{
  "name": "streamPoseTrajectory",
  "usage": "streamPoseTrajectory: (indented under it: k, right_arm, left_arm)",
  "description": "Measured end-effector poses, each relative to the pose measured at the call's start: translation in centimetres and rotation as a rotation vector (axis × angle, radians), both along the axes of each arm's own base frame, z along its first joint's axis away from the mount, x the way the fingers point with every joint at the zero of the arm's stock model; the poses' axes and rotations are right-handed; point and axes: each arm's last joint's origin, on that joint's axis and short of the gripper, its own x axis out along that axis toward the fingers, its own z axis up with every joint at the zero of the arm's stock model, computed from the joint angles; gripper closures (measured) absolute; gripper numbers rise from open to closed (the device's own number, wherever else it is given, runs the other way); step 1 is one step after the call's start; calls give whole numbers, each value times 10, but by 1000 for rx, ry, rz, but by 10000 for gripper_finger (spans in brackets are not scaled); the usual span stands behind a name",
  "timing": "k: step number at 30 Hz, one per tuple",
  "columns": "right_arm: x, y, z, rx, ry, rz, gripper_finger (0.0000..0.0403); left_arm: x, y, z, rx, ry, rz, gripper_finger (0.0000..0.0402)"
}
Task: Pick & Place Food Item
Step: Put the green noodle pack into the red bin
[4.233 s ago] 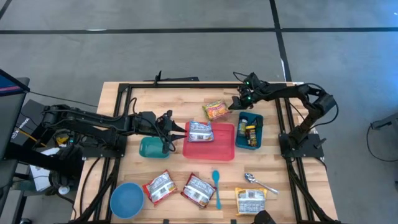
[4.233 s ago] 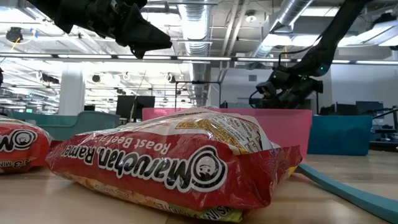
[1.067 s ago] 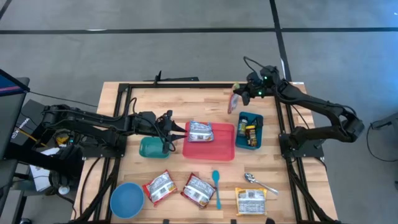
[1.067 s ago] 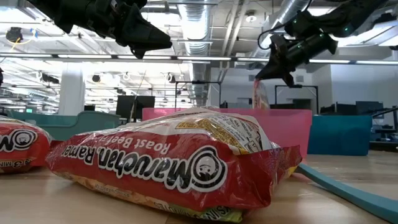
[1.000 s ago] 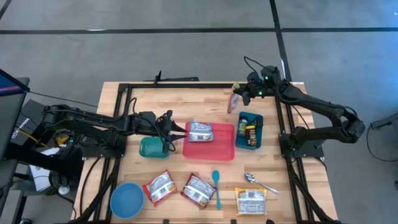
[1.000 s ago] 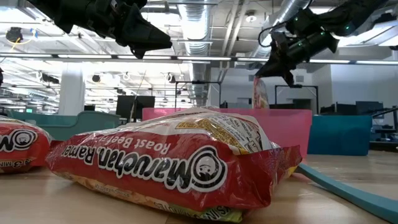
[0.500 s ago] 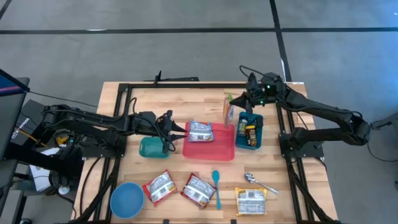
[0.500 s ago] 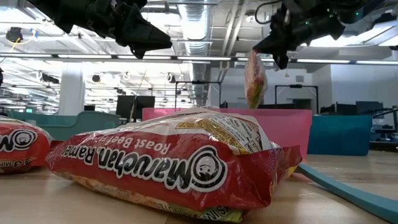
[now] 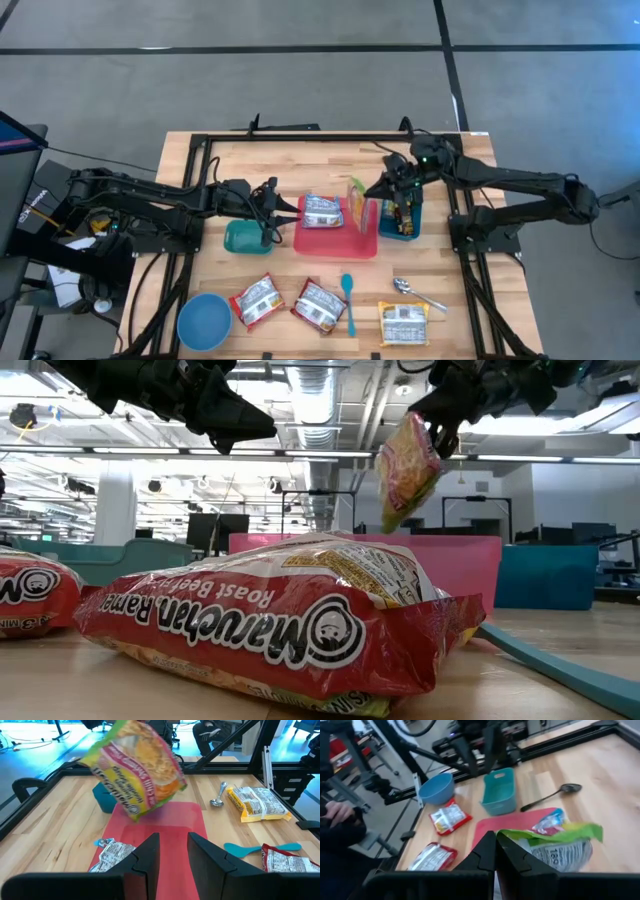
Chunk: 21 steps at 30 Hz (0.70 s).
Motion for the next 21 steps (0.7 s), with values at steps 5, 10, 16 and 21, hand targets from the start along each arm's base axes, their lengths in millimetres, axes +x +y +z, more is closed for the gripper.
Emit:
streamPoseTrajectory:
  k: [5,10,16,21]
  right_arm:
    - [2,8,-1,2,8,33,403]
    - [4,14,-1,-14,17,24,403]
    - [15,17,-11,-22,50,16,403]
    - [28,16,-28,-4,119,27,403]
  left_arm:
    - [0,0,0,0,0,0,309]
    - [0,0,0,0,0,0,309]
    - [0,0,0,2,0,7,309]
    - [0,0,0,2,0,7,309]
